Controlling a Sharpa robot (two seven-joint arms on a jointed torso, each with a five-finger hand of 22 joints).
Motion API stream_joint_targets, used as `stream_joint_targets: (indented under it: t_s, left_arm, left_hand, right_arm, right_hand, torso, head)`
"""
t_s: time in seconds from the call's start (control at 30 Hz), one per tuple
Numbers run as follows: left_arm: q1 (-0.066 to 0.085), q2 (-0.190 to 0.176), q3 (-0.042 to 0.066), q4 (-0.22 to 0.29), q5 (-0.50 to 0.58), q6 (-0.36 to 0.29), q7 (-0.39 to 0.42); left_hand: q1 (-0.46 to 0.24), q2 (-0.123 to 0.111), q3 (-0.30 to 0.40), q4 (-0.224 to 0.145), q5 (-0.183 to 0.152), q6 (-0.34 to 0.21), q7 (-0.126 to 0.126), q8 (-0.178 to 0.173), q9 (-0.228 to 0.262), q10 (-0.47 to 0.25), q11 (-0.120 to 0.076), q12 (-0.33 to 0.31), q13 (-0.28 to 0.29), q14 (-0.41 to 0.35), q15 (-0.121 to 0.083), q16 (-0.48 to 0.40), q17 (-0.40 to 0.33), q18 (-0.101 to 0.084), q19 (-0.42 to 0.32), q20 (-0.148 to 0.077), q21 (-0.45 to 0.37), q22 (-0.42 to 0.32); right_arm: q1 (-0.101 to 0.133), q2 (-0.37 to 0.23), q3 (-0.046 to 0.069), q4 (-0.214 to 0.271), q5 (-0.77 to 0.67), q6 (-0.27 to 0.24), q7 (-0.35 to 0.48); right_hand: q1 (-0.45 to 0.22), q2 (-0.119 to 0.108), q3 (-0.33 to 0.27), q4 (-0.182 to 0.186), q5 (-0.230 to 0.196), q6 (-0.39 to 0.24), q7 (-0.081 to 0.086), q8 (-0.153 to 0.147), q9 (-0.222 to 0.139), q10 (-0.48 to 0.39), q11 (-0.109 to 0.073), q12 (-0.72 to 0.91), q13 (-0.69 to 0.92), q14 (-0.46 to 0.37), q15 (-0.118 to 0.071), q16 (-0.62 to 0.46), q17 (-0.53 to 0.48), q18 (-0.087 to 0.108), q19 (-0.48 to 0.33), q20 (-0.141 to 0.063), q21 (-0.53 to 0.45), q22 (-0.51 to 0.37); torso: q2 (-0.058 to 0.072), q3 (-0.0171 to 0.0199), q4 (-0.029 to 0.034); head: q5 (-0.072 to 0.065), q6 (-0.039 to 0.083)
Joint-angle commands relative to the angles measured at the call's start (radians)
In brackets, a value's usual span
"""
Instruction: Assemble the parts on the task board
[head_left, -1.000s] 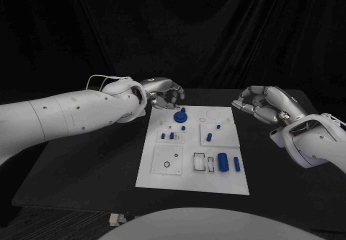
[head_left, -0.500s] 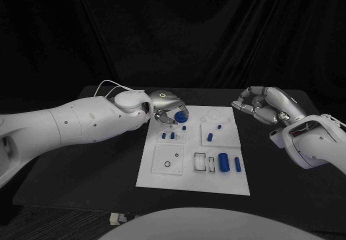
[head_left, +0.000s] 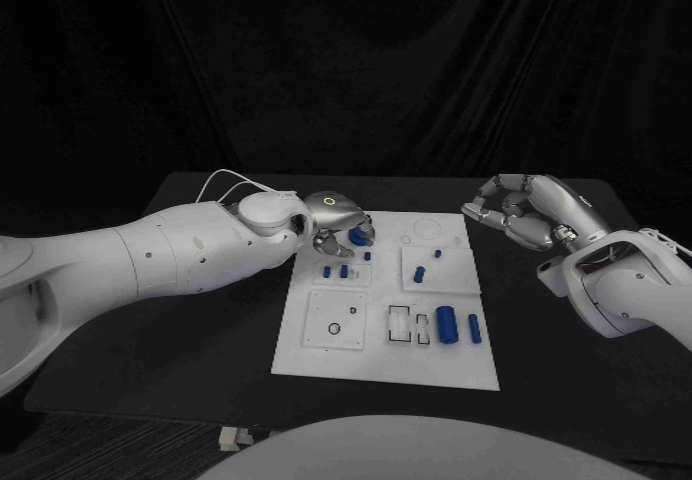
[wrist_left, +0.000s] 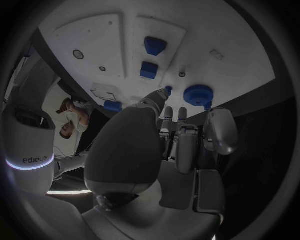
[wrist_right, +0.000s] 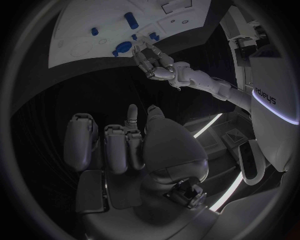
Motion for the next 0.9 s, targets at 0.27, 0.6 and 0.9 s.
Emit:
stream_joint_targets:
  t_s: [0.27,0.6,0.9]
  left_arm:
    - [-0.015,0.033,0.001,-0.027,-0.012,-0.006,-0.003]
    - [-0.020,0.053,0.001,-0.046,-0.012,-0.027,-0.008]
    - [-0.025,0.070,0.001,-0.064,-0.012,-0.011,-0.007]
  left_hand:
    - [-0.017,0.005,0.024,-0.006,0.007,0.011,0.004,0.001,-0.008,0.037,0.002,0.016,0.007,-0.001,0.003,0.000,0.037,0.008,0.011,0.004,0.006,0.147]
    - [-0.022,0.005,0.046,-0.015,0.008,0.004,0.001,-0.004,-0.015,0.064,0.004,0.030,0.016,0.000,0.004,0.002,0.035,0.007,0.013,0.005,0.005,0.149]
    - [-0.027,0.008,0.062,-0.020,0.007,0.007,0.003,-0.004,-0.018,0.087,0.003,0.040,0.023,-0.006,0.004,0.000,0.023,0.009,0.010,0.005,-0.002,0.149]
  right_arm:
    - [-0.004,-0.001,0.001,-0.001,-0.006,0.000,-0.003]
    - [-0.005,-0.003,0.001,0.000,-0.006,0.001,-0.004]
    - [-0.006,-0.003,0.001,0.000,-0.006,0.002,-0.005]
  right_hand:
    - [0.009,-0.001,-0.008,-0.001,0.005,0.004,0.000,0.003,-0.002,0.105,-0.009,-0.003,0.260,0.079,-0.009,-0.002,0.128,0.007,0.004,-0.006,0.002,0.181]
    - [0.010,0.000,-0.008,-0.001,0.006,0.004,0.000,0.002,-0.003,0.105,-0.009,-0.003,0.260,0.079,-0.009,-0.003,0.128,0.007,0.003,-0.006,-0.001,0.181]
    - [0.011,0.001,-0.008,-0.001,0.006,0.005,0.000,0.002,-0.004,0.105,-0.009,-0.003,0.260,0.079,-0.009,-0.003,0.127,0.008,0.003,-0.006,-0.001,0.181]
  torso:
    - [-0.001,0.0008,-0.0010]
    - [0.000,0.0008,-0.0008]
    - [-0.001,0.0008,-0.0009]
  head:
    - [0.004,0.000]
    - [0.001,0.000]
    - [0.002,0.000]
